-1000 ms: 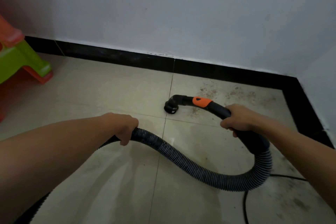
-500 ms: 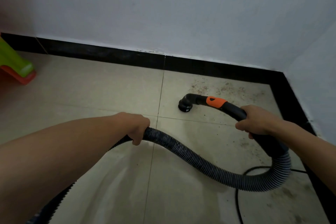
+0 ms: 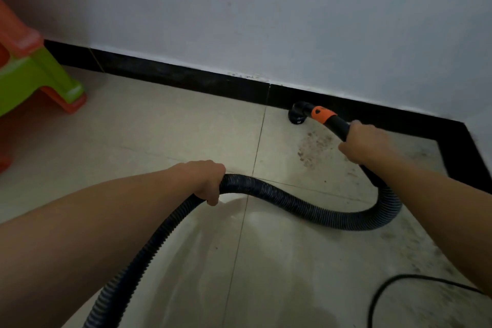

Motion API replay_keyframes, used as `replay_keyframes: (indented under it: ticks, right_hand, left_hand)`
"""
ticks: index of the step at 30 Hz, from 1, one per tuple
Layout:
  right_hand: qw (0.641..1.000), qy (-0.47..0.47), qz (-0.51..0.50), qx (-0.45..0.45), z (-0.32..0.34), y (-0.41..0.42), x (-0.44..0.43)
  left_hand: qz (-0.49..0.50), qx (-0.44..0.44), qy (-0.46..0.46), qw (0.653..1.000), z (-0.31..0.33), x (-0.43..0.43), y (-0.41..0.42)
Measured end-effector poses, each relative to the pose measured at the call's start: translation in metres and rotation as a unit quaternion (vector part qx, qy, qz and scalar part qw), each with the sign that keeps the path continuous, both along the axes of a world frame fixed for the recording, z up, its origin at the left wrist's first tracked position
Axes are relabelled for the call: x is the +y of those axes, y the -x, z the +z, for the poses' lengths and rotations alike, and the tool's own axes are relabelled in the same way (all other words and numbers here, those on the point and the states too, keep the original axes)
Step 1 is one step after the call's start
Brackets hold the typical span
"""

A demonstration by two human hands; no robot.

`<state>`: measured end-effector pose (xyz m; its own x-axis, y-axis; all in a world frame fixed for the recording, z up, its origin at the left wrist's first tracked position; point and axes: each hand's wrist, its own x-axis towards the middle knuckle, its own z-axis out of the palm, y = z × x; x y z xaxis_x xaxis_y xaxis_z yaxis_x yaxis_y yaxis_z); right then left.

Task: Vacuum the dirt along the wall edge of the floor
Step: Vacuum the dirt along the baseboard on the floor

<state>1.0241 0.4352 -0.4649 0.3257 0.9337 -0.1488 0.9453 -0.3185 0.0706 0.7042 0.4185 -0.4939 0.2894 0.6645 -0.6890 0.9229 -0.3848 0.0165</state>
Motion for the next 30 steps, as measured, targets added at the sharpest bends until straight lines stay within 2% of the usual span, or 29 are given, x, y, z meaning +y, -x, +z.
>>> replay_keyframes:
  ticks: [7,13,16,21,26,30]
  right_hand:
    - [0.999,-0.035,-0.017,-0.023,-0.012,-0.028,-0.018]
    - [0.993,-0.001,-0.117,-0.032,-0.004,-0.064,-0.043]
    - [0.984,-0.003,-0.177,0.025,-0.002,-0.077,-0.049]
    - [0.938,-0.025,-0.272,0.212,-0.005,-0.082,-0.047]
    - [0.937,0.010,-0.241,0.253,-0.012,-0.055,-0.048]
    - [0.937,0.019,-0.240,0.255,-0.007,-0.058,-0.061]
  left_hand:
    - [-0.010,-0.019,0.022,1.000,-0.013,0.007,-0.020]
    - [-0.031,-0.036,0.026,0.999,-0.018,0.007,-0.036]
    - [-0.036,-0.038,0.025,0.998,-0.018,0.007,-0.035]
    - [-0.023,-0.008,0.009,1.000,-0.013,0.013,-0.014]
    - [-0.066,0.056,-0.012,0.996,-0.009,0.012,-0.002]
    - [-0.081,0.055,-0.016,0.995,-0.007,0.008,-0.008]
